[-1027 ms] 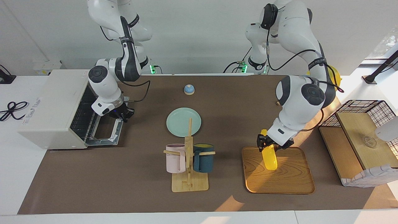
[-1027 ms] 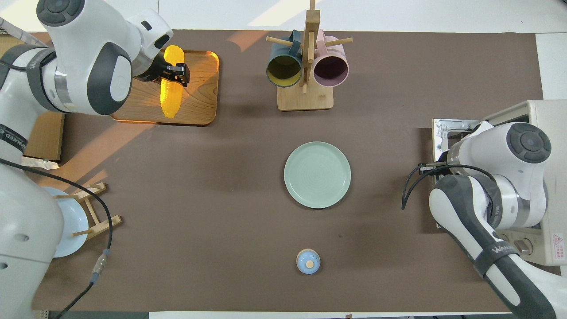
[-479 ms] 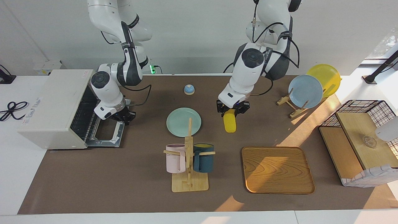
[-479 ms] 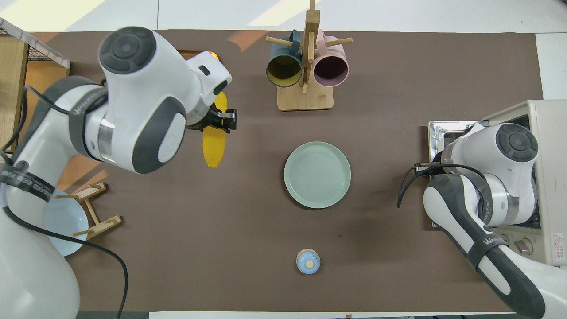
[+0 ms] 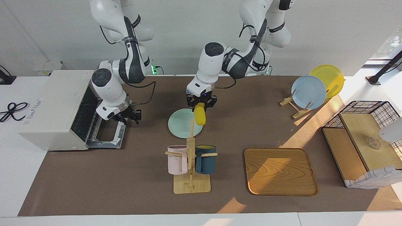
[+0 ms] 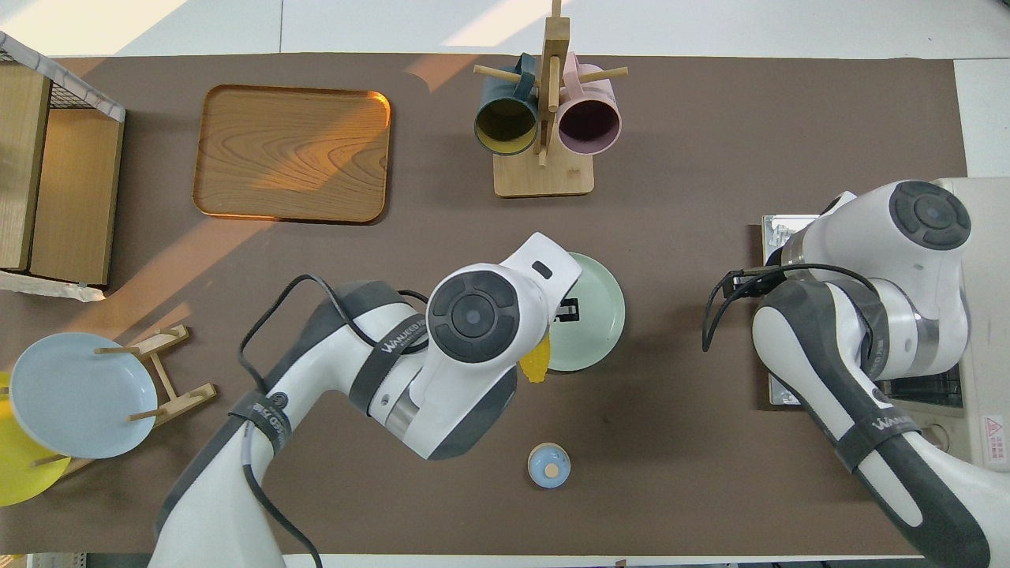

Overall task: Put corn in oven
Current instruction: 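Lift the corn with the left gripper and carry it toward the green plate, then lower the corn onto the green plate and open the left gripper, then withdraw the left gripper while the right gripper reaches the corn on the plate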

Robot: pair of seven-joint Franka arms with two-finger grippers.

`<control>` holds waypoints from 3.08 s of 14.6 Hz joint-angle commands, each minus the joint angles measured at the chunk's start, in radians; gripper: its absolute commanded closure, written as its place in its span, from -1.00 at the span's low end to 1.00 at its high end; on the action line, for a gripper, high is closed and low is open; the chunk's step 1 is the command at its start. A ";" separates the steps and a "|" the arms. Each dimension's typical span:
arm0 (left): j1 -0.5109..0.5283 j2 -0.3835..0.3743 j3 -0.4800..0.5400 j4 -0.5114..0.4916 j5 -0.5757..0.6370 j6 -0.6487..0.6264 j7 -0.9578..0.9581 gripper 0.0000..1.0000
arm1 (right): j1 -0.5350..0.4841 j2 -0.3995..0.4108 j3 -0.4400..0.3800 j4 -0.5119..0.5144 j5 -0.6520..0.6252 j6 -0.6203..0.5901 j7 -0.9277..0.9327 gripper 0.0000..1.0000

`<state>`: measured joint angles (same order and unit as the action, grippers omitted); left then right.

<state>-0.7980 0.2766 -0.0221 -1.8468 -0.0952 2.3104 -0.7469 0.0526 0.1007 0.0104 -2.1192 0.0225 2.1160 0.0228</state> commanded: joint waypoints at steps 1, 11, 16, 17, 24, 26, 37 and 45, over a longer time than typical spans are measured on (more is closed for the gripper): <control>-0.053 0.106 0.021 0.023 -0.015 0.131 -0.064 1.00 | -0.005 -0.024 -0.007 0.090 0.023 -0.148 0.006 -0.39; -0.052 0.182 0.021 0.035 -0.015 0.244 -0.063 1.00 | -0.013 -0.039 -0.007 0.074 0.025 -0.114 -0.001 -1.00; -0.049 0.176 0.028 0.041 -0.012 0.224 -0.060 -1.00 | 0.000 -0.039 -0.006 0.065 0.025 -0.094 0.003 -1.00; -0.043 0.168 0.031 0.046 -0.009 0.204 -0.055 -1.00 | 0.000 -0.039 -0.006 0.065 0.025 -0.094 0.005 -1.00; 0.144 0.000 0.028 0.145 -0.014 -0.185 0.196 -1.00 | 0.097 -0.035 -0.004 0.074 0.057 -0.061 0.072 -1.00; 0.210 -0.014 0.028 0.201 -0.014 -0.297 0.282 -1.00 | 0.185 -0.010 -0.004 0.082 0.062 -0.012 0.178 -1.00; 0.572 -0.135 0.034 0.285 0.003 -0.632 0.815 -1.00 | 0.641 0.267 -0.004 0.259 0.028 0.131 0.663 -0.30; 0.648 -0.212 0.039 0.268 0.112 -0.721 0.959 -1.00 | 0.641 0.254 -0.006 0.177 0.013 0.174 0.658 0.99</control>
<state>-0.1614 0.0945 0.0242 -1.5562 -0.0102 1.6062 0.1931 0.6923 0.3735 0.0064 -1.8977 0.0547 2.2564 0.6683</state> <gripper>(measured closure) 0.000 0.573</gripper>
